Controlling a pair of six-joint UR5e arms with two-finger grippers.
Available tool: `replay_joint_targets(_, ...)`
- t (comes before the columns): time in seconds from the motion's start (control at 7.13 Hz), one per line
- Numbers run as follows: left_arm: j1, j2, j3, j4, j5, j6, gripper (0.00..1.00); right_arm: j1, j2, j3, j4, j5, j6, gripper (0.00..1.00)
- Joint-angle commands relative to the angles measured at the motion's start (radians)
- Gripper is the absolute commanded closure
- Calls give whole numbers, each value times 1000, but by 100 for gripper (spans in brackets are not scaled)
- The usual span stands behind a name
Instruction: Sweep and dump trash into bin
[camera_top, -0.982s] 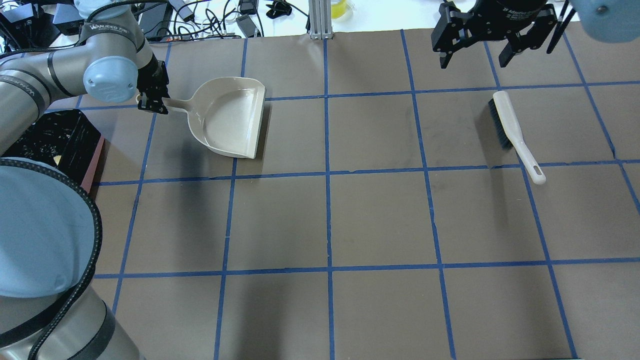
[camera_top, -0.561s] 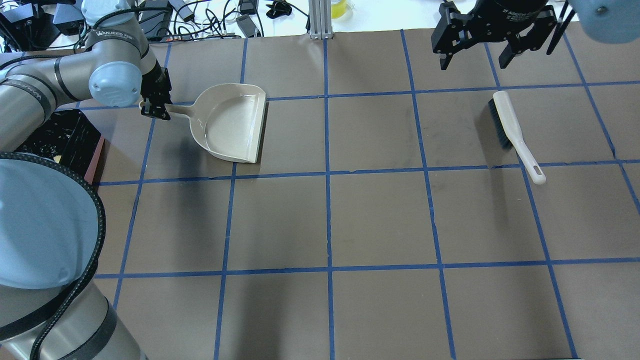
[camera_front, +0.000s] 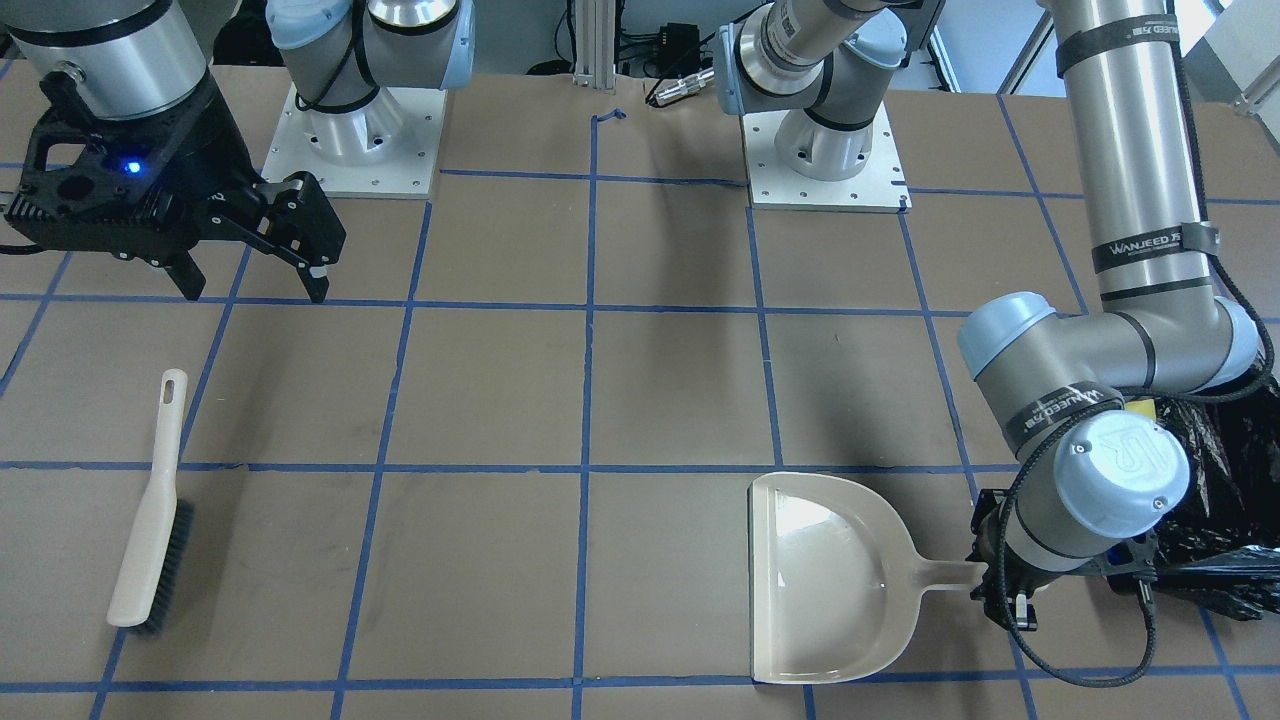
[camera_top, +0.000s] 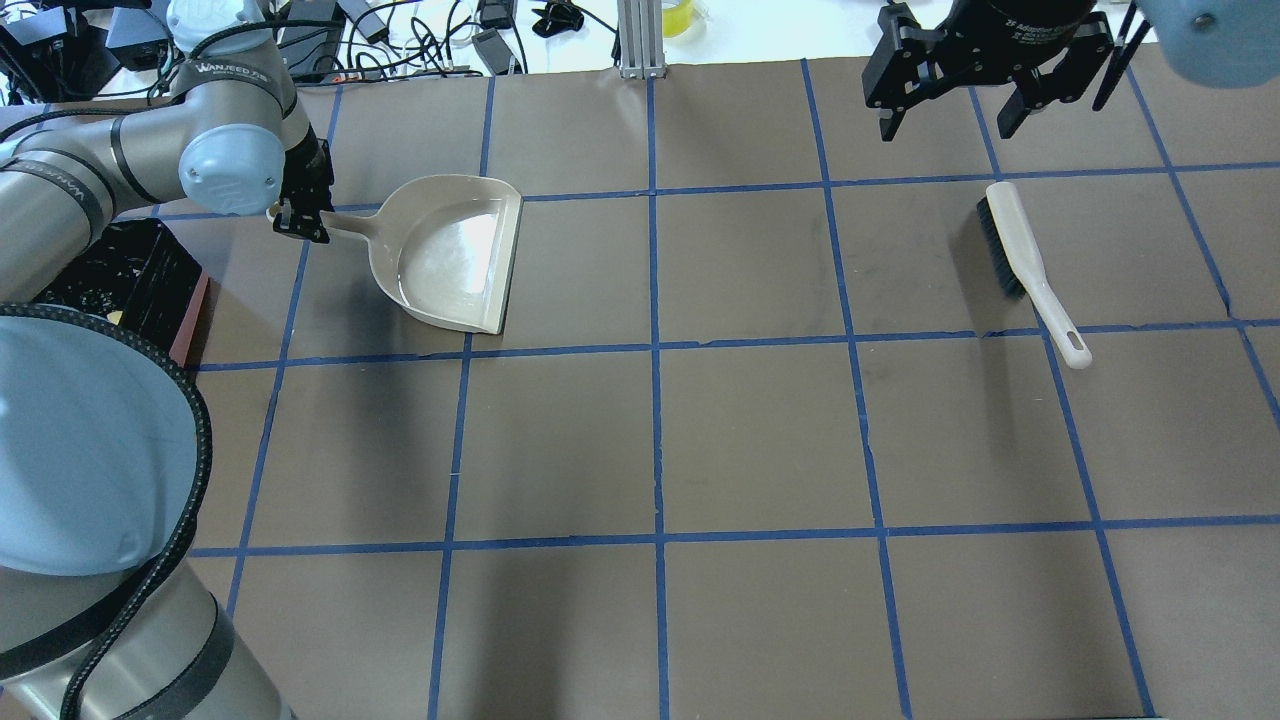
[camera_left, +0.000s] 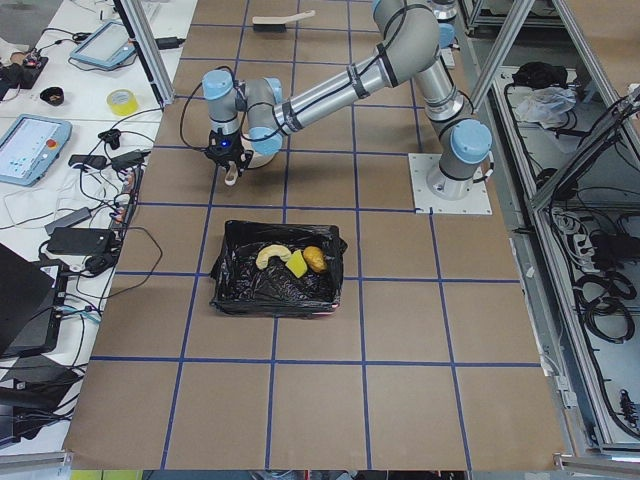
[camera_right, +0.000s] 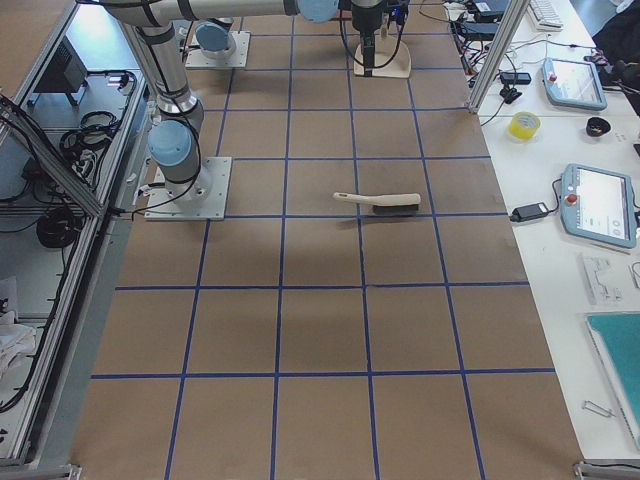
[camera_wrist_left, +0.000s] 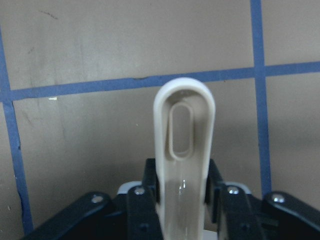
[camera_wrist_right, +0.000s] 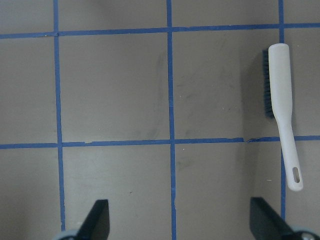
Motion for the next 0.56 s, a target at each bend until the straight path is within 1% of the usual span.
replay_joint_targets(0.0, 0, 14, -4, -14, 10, 3, 81, 0, 0, 3, 3, -2, -3, 0)
replay_joint_targets(0.14, -2, 25, -11, -40, 7, 3, 82, 0, 0, 3, 3, -1, -2, 0)
replay_joint_targets(0.42, -6, 19, -15, -39, 2, -6, 83, 0, 0, 3, 3, -4, -2, 0)
